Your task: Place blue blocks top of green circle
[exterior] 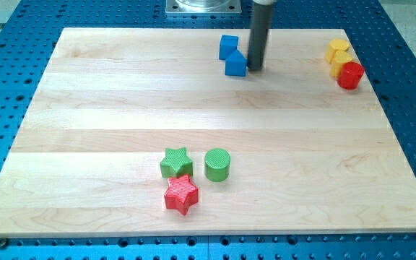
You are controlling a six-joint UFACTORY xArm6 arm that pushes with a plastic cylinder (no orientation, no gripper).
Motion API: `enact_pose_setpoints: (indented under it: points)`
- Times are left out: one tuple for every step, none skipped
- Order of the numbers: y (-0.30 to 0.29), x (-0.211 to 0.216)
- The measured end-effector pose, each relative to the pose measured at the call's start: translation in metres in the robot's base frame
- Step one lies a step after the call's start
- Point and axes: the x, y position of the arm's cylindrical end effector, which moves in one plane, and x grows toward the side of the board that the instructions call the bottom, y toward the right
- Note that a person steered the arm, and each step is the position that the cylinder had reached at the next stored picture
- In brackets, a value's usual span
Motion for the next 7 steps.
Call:
enact_pose_setpoints:
  points:
    - [-0.021, 0.004]
    - [-0.025, -0.029]
    - [-0.024, -0.048]
    - [-0.073, -0.06]
    - [-0.07, -0.055]
    - [-0.006, -0.023]
    - [-0.047, 0.015]
